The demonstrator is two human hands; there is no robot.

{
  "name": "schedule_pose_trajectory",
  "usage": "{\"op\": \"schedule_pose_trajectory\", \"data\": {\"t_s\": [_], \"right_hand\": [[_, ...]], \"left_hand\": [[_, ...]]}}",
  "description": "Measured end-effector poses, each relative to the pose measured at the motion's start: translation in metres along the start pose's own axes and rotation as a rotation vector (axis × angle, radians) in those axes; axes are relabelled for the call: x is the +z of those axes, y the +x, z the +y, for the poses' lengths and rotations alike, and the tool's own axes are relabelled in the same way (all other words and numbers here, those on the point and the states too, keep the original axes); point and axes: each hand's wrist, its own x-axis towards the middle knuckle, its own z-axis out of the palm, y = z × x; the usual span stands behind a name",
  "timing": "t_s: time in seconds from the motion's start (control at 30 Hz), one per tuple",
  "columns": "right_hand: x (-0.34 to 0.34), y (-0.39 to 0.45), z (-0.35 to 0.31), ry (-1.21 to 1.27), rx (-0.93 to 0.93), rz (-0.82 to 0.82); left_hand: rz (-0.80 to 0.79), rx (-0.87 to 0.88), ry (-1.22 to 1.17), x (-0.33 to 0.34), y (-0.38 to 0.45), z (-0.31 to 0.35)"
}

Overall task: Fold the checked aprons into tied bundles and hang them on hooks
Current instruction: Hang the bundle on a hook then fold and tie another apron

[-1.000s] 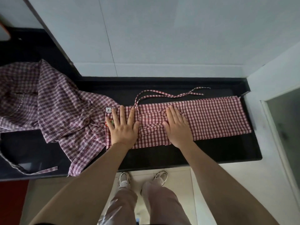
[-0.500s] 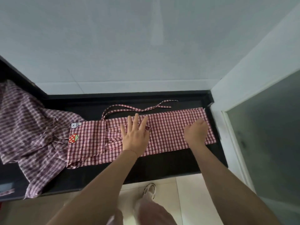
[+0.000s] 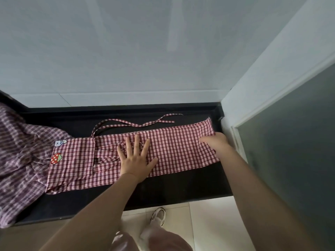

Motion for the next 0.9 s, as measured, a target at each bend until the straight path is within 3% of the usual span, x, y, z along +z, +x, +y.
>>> {"op": "schedule_pose_trajectory", "data": {"t_s": [0.13, 0.23, 0.33, 0.37, 0.43, 0.53, 0.67, 0.73, 0.9], "right_hand": [[-0.004, -0.026, -0.023, 0.026, -0.036, -0.207], [0.018, -0.059, -0.039, 0.016, -0.145, -0.343], [0.056, -0.106, -0.063, 0.016, -0.268, -0.437], [0.071, -0.121, -0.071, 0.004, -0.309, -0.449], [0.108, -0.152, -0.081, -0.043, -0.415, -0.465], [0.161, -0.189, -0.086, -0.149, -0.587, -0.516], [0.191, -0.216, -0.096, -0.15, -0.589, -0.79], [0.199, -0.221, -0.099, -0.057, -0.579, -0.68], [0.227, -0.191, -0.074, -0.071, -0.472, 0.067]], "left_hand": [[-0.062, -0.005, 0.014, -0.008, 0.001, 0.001], [-0.079, -0.009, -0.151, -0.033, 0.001, 0.003], [0.154, -0.179, -0.786, -0.073, -0.018, -0.006], [0.157, -0.247, -1.121, -0.088, -0.026, -0.012], [-0.043, -0.317, -1.612, -0.112, -0.043, -0.036], [-0.191, -0.273, -1.645, -0.122, -0.055, -0.076], [0.009, -0.477, -1.606, -0.106, -0.062, -0.139], [0.074, -0.487, -1.581, -0.097, -0.061, -0.178], [0.137, -0.53, -1.192, -0.07, -0.056, -0.237]]}}
